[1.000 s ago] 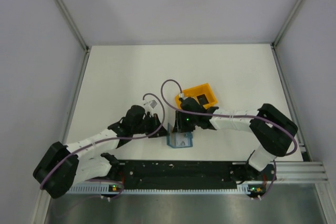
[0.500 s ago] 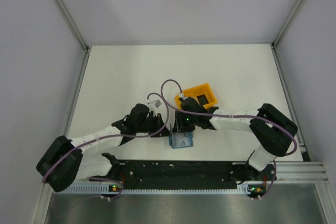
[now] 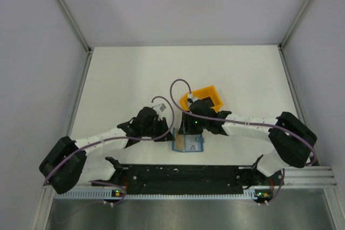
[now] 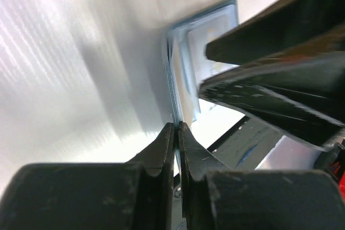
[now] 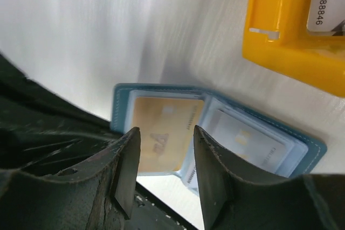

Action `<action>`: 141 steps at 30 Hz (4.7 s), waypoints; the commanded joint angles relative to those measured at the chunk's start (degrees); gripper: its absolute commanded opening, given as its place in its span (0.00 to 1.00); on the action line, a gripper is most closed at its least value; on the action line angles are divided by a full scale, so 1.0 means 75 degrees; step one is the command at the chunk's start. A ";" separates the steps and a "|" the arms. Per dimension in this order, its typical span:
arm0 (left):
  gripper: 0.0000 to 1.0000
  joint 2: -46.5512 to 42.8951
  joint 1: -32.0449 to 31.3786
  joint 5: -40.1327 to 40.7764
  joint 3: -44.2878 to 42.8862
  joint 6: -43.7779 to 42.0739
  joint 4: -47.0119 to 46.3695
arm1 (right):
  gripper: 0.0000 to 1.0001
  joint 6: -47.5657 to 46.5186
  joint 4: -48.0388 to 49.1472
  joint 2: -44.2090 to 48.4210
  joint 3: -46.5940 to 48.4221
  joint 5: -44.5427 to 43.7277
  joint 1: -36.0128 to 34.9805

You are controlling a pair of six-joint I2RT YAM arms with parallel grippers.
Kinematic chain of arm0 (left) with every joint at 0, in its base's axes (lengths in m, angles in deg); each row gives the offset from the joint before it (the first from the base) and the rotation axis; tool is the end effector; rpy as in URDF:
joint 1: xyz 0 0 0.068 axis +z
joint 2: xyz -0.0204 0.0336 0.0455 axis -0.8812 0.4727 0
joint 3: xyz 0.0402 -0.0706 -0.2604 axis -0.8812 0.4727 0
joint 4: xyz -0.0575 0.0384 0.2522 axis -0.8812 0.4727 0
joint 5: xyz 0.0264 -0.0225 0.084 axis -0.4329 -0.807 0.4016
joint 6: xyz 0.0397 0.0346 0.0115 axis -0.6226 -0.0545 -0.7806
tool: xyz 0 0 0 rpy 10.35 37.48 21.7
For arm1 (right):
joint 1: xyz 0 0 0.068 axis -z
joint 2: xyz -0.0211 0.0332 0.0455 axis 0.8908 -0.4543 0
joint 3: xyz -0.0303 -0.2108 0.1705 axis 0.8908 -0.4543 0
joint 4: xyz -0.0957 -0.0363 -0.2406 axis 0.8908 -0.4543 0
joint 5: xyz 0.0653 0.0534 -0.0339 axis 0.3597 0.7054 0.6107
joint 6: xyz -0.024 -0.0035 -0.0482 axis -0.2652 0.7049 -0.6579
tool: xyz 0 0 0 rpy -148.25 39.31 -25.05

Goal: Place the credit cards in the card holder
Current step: Turn over the card slot in the card holder, then pick up the credit card from the storage box.

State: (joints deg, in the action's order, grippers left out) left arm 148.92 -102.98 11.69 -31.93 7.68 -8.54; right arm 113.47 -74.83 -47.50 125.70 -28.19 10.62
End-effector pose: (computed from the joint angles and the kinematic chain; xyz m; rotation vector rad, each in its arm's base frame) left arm 0.1605 -0.1566 0.1663 0.1232 2.5405 -1.0908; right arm 0.1813 0.2407 0.1712 -0.2178 2.6110 0.8206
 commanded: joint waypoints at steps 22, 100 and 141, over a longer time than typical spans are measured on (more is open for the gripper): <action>0.08 -0.0006 -0.0110 -0.0051 -0.0087 -0.0169 -0.0145 | 0.47 0.0022 -0.0017 -0.0199 0.0642 0.0070 -0.0366; 0.00 -0.0627 -0.0121 0.0594 -0.0111 -0.0087 0.0546 | 0.37 -0.0881 -0.1634 0.0482 0.0842 -0.1477 -0.0624; 0.00 -0.0850 -0.0098 0.1918 -0.0650 0.0112 0.1601 | 0.42 -0.2873 -0.2619 -0.0642 0.3454 0.0363 0.2915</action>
State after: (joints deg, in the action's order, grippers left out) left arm 143.67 -103.79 24.26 -34.47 9.69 3.20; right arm 94.19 -93.80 -48.29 148.58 -26.96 32.02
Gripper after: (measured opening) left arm 0.013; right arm 0.414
